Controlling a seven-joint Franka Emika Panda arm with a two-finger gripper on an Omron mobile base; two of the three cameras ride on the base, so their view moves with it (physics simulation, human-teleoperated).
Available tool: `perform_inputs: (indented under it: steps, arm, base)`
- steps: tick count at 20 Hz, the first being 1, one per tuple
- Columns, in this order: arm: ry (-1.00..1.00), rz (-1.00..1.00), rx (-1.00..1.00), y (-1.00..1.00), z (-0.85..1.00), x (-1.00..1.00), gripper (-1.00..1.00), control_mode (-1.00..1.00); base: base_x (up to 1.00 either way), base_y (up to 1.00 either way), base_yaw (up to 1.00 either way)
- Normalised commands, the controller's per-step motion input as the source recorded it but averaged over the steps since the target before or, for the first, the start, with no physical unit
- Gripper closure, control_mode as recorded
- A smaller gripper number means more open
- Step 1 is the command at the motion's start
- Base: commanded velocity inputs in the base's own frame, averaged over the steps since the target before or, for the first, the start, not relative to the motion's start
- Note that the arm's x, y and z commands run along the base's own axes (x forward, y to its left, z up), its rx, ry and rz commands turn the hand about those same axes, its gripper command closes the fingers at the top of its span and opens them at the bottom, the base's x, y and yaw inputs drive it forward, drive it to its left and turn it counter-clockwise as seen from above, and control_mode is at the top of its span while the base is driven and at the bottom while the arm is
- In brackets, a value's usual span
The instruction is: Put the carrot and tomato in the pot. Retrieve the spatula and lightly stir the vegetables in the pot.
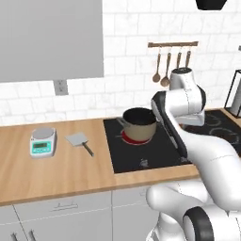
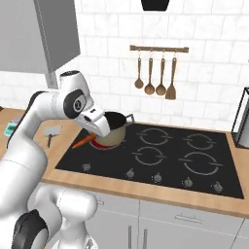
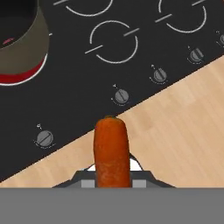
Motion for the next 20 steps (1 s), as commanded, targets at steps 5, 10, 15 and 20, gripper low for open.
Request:
perform_inputs:
  steps: [5,10,15,20]
  arm:
    - [0.0,0.0,0.0,0.0,0.0,0.0,1.0,1.0]
    - [0.02,0.0,0.0,0.0,0.04,0.19,1.0,-1.0]
    - [-0.04,0.0,0.0,0.0,0.03,0.89,1.0,-1.0]
    - [-0.14,0.0,-0.01,0.0,-0.01,0.84,1.0,-1.0]
  base:
    - [0.93,0.1,0.0]
    - [0.8,0.0,0.0]
    - [0.0,0.0,0.0]
    - [0.0,0.0,0.0]
